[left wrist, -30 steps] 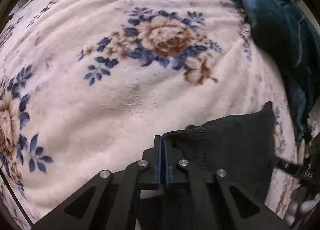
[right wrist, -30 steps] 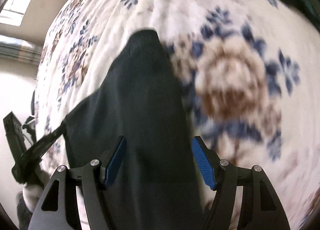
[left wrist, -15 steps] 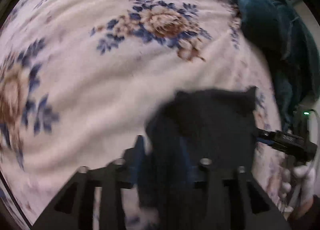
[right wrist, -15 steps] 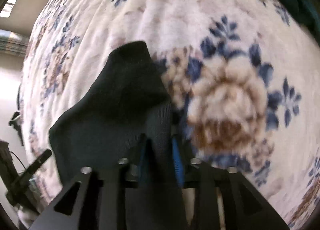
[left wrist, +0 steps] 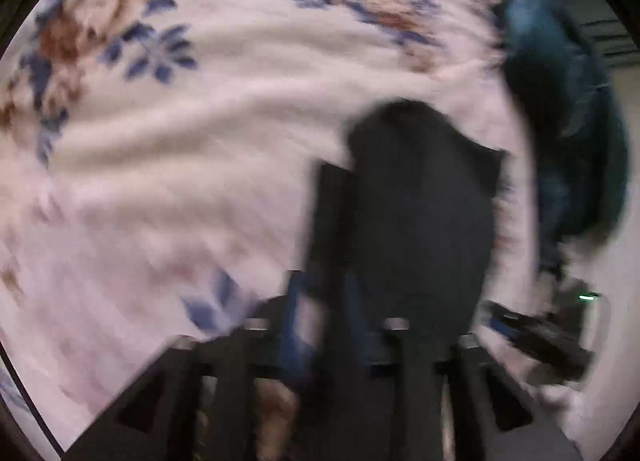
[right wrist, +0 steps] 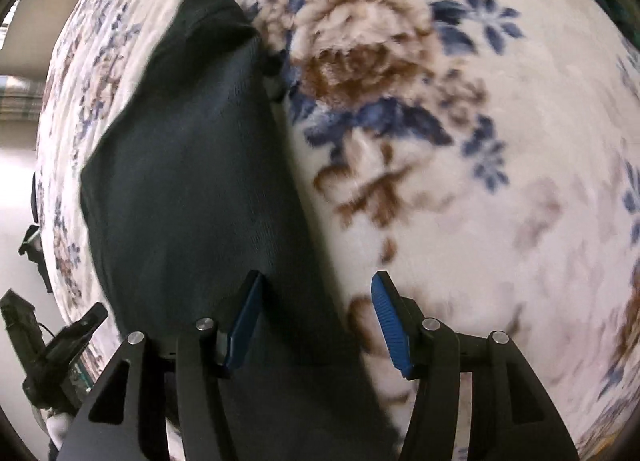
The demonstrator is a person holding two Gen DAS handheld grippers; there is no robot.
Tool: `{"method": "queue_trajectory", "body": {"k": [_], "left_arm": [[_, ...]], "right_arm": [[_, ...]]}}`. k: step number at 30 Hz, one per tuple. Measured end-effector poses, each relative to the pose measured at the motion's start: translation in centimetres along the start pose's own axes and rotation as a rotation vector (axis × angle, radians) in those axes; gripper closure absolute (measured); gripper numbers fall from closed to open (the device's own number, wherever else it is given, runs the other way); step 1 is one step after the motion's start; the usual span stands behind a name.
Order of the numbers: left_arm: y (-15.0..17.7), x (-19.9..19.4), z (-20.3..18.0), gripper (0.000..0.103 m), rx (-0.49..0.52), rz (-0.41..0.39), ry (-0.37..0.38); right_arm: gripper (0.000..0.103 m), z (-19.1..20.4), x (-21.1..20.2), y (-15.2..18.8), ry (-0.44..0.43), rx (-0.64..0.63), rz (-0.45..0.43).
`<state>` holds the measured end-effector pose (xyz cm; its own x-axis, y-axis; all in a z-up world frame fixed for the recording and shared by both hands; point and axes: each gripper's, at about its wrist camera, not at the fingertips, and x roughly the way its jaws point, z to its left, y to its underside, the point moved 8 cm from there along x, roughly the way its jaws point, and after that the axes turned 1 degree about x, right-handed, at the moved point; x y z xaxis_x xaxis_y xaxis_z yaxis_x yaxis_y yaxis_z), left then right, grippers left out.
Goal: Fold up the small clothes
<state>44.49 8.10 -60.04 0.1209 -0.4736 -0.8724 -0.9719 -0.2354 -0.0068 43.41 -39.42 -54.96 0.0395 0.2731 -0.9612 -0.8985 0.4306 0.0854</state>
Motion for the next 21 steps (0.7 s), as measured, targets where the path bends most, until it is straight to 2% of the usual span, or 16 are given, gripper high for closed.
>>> {"method": "queue_trajectory", "body": {"k": [2,4,7,8,9,10,12,16,19,20,21], "left_arm": [[2.6,-0.5,-1.8,0.054,0.045,0.015,0.025],[5.3,0.7,-2.9,0.054,0.143,0.062,-0.028],[8.8,3.1,-0.6,0.054,0.287,0.123,-0.289],[9.4,3.4,1.2,0.052,0.295,0.132,-0.359],[9.7,3.2,2.6,0.051,0.281,0.125,-0.38],[9.9,2.4,4.1,0.052,0.231,0.112,-0.358],[10.0,0.7,6.1,0.054,0.169,0.091,-0.365],[11.5,-2.2,5.6,0.054,0.086,0.065,-0.202],[13.6,-2.4,2.4,0.042,0.091,0.052,-0.053],[13.7,-1.8,1.4,0.034,0.107,0.051,-0.036],[14.2,-1.0,0.8,0.031,0.131,0.055,-0.044]], "right_arm": [[0.046,-0.2,-1.2,1.9,-0.013,0.003,-0.013],[0.046,-0.7,-2.1,4.1,-0.019,0.013,-0.012],[0.046,-2.4,-2.8,8.5,-0.005,0.031,0.006],[0.046,-2.6,-2.6,9.4,0.0,0.036,0.017],[0.046,-3.3,-2.3,11.1,0.005,0.046,0.039],[0.046,-4.2,-1.9,13.2,0.011,0.071,0.062],[0.046,-5.8,-1.8,15.9,0.019,0.099,0.094],[0.046,-7.8,-1.4,21.3,0.013,0.143,0.126],[0.046,-8.6,-1.4,23.9,-0.018,0.166,0.124],[0.046,-8.6,-1.2,24.6,-0.031,0.17,0.128],[0.046,-8.5,-0.9,25.3,-0.046,0.169,0.139]]}}
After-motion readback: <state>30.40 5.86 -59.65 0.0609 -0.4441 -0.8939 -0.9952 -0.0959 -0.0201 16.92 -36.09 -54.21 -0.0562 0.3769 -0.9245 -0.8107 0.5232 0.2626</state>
